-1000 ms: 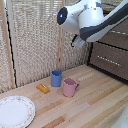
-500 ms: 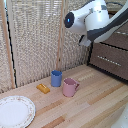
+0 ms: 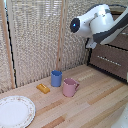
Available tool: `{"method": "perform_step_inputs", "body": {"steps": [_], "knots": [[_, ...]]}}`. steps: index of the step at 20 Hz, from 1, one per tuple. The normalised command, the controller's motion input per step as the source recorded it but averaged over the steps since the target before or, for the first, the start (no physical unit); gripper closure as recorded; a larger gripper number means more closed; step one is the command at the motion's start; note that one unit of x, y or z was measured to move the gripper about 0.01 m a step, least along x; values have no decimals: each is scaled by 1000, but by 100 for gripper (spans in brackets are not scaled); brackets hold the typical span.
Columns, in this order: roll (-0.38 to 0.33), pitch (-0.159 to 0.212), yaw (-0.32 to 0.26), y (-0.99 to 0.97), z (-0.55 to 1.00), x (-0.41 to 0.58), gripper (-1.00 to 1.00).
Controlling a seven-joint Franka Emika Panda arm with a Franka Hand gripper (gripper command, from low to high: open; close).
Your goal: Propose to navigate your clamp on the clench of the first drawer. Use gentle force to register to the cabinet. Send posterior your swing mandate till over it lurks, a cup of pink essence. Fortify your grip after aiming concentric with the pink cup’s periphery. Manoeuvre the pink towards the cabinet's top. Drop your compression till the cup is resting inside.
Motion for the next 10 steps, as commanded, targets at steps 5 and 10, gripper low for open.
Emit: {"method": "perform_step_inputs", "body": {"steps": [5, 10], "knots": [[-11, 6, 92, -845, 135, -117, -100], [0, 0, 25, -997, 90, -34, -100]]}}
